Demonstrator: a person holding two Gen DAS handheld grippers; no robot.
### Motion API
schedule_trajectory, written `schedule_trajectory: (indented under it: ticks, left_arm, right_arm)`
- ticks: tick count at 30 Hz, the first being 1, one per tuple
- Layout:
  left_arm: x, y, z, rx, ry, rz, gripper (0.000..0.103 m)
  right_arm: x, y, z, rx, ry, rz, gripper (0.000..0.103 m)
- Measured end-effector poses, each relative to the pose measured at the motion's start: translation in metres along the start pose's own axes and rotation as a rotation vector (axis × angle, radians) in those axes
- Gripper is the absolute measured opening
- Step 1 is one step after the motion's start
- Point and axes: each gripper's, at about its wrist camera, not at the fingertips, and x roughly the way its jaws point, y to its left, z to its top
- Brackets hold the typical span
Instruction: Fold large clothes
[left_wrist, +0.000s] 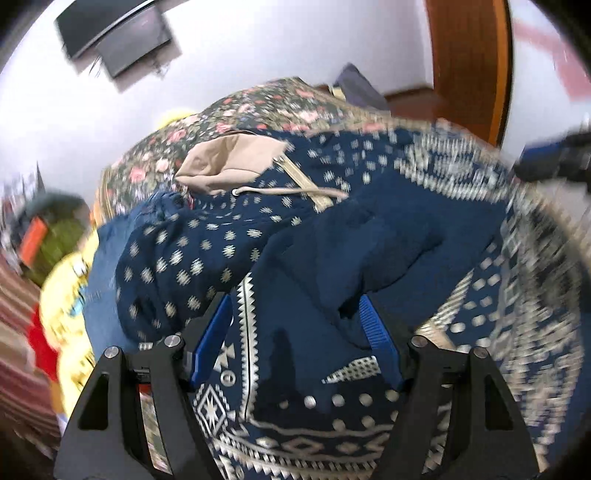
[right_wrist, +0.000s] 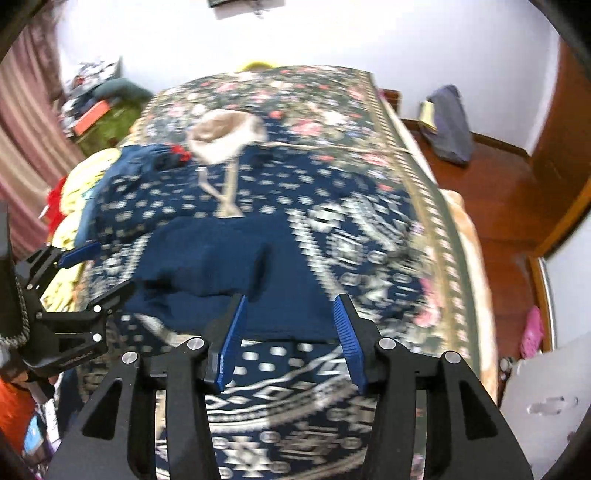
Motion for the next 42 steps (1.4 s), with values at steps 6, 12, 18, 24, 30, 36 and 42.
schedule_trajectory:
  ticks: [6,12,18,24,30,36,42]
  left_arm:
    - [0.039,-0.024,0.001,0.089,0.075,0.022,0.070]
    - [0.043,-0.039,0.021,0.124,0.052,-0.014,0.070]
    - [0.046,-0.065,0.038,0.191,0.029,-0.068,0.070]
    - [0.062,-0.081,0.052,0.186,0.057,-0.164,0.071]
    - [0.080,-0.063,0.060,0.049,0.100,-0.263,0.065]
    - [0.062,-0.033,0.057,-0.036,0.065,-0.268,0.026]
    - [0.017,0.030,0.046,-0.249,-0.009,-0.345,0.022]
  right_arm:
    - [0.023,-0.033,-0.010,0.039,0.051,-0.060,0.045]
    - [0.049,-0.058,-0.013,0.091,0.109,-0.072,0.045]
    - [0.060,-0.066,-0.014,0.130,0.118,-0.054,0.049]
    - [0.064,-0.056,-0.015,0.100,0.111,-0.062,0.060]
    - [0.068,-0.045,-0.017,0.039,0.107,-0.110,0.063]
    - [0.068,-0.047,-0.014,0.043,0.123,-0.106,0.063]
    - [0.070,-0.049,-0.014,0.068,0.127,-0.090,0.064]
